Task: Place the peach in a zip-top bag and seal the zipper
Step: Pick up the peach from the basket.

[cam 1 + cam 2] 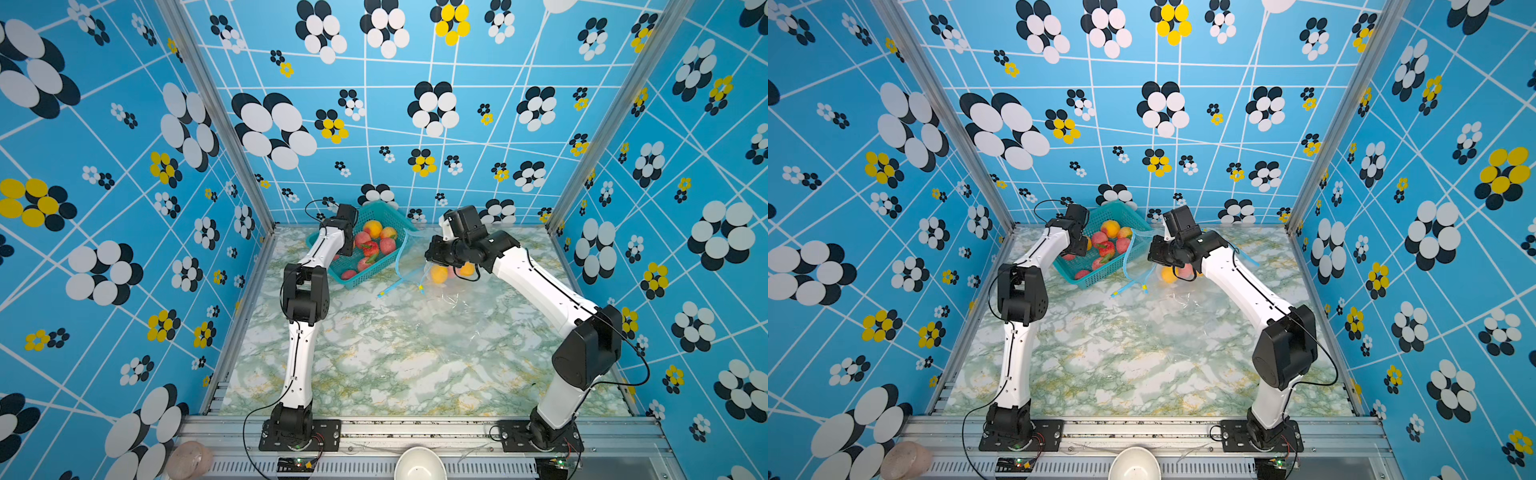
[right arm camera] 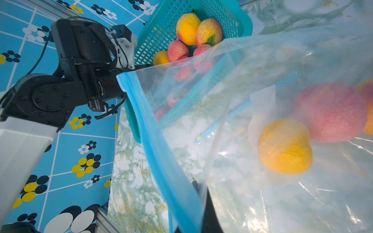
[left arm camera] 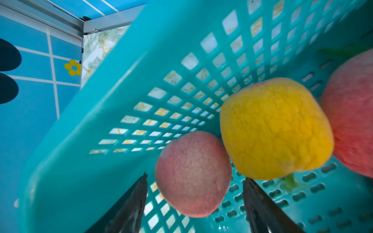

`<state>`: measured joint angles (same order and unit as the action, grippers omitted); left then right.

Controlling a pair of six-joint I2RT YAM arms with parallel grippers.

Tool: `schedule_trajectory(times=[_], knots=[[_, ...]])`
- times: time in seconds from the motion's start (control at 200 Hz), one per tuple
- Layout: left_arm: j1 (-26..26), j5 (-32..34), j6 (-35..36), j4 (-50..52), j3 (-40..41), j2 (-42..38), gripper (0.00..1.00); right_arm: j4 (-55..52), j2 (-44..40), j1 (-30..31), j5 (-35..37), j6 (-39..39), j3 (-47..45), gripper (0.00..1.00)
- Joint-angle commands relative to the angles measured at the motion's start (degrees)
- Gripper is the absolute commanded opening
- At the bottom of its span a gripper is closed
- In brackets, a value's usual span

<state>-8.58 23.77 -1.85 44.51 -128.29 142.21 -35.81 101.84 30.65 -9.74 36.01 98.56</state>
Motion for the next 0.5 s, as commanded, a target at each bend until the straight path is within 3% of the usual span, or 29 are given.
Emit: schedule_trajectory(times=[0.0,0.245,0.495], knots=[[0.86,-0.51,0.29,2.51,-2.23,2.32,0.75,-1.65,1.42,-0.07,-0.01,-0.91,2.65,0.0],[1.37,-3.13,-1.18,2.83,-1.79,1.01,0.68,-1.66,2.64,-0.02,-0.94,-0.5,3.62,0.0],[1.9,-12.39,-5.62,-0.53,3.9,-9.02,0.66,-2.28,1.69,0.28,-0.5,-0.8,3.49,0.0]])
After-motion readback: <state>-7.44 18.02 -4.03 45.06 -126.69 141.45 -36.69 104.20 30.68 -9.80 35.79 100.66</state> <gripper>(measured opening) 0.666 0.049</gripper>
